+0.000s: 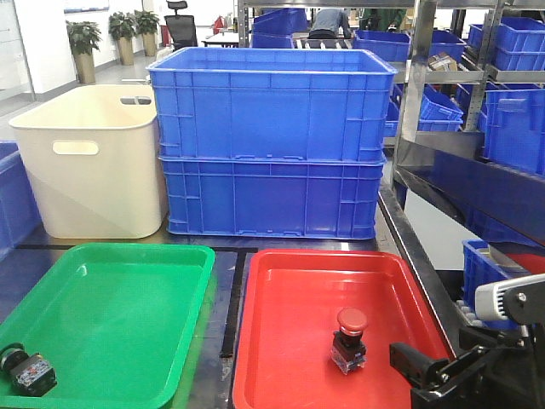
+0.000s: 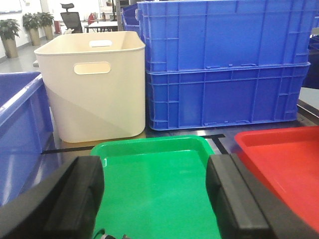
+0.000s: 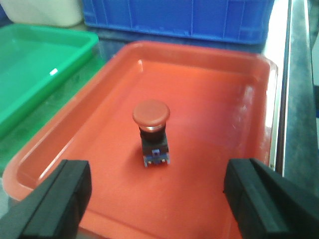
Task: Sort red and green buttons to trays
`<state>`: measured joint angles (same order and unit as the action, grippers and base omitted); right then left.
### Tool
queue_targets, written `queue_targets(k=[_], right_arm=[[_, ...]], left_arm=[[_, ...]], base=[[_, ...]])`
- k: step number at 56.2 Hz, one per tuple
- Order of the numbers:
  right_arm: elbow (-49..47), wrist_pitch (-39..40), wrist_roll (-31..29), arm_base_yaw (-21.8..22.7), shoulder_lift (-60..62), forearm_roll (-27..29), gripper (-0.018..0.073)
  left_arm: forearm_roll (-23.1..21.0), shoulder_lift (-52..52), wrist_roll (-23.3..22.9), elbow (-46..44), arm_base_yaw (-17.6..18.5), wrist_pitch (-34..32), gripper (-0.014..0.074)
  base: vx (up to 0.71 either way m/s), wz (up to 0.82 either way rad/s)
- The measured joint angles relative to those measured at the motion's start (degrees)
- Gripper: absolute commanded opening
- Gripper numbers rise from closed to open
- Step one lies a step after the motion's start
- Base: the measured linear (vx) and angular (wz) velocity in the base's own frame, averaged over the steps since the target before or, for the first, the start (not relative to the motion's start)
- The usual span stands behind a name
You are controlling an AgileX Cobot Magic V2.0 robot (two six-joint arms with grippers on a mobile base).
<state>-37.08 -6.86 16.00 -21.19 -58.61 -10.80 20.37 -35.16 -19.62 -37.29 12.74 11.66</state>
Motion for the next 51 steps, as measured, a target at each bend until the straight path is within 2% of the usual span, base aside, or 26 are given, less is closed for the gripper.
queue_targets(k=[14, 18, 23, 28, 32, 38, 44, 51], right_arm=[[0.00, -0.82, 0.00, 0.00, 0.00, 0.00, 0.0592], [0.00, -0.82, 0.00, 0.00, 0.00, 0.00, 0.0592], [0.00, -0.82, 0.00, 0.00, 0.00, 0.00, 0.0592], [0.00, -0.89, 0.00, 0.00, 0.00, 0.00, 0.0592], [0.00, -0.89, 0.00, 0.00, 0.00, 0.00, 0.0592], [0.00, -0.89, 0.00, 0.00, 0.00, 0.00, 0.0592], [0.00, -0.89, 0.00, 0.00, 0.00, 0.00, 0.0592], [0.00, -0.89, 0.00, 0.00, 0.00, 0.00, 0.0592]], left_arm=[[0.00, 0.00, 0.00, 0.00, 0.00, 0.11, 0.0561], [-0.06, 0.79, 1.59, 0.27, -0.14, 0.78, 0.0552], [-3.48, 3.49, 6.85, 2.31, -0.90, 1.74, 0.0532], [-10.13, 7.96, 14.00, 6.50, -2.07, 1.12, 0.0491], [-15.28, 12.03, 21.38, 12.10, -3.27, -1.47, 0.0442], [-19.97, 18.62, 26.70, 21.75, -6.37, -5.56, 0.0349], [-21.35, 26.04, 26.88, 29.67, -9.56, -8.48, 0.0230], [-21.57, 34.11, 23.14, 36.82, -11.87, -9.56, 0.0121]], base=[[0.00, 0.00], [0.00, 0.00], [0.00, 0.00], [0.00, 0.00], [0.00, 0.00], [0.00, 0.00], [0.00, 0.00], [0.00, 0.00]])
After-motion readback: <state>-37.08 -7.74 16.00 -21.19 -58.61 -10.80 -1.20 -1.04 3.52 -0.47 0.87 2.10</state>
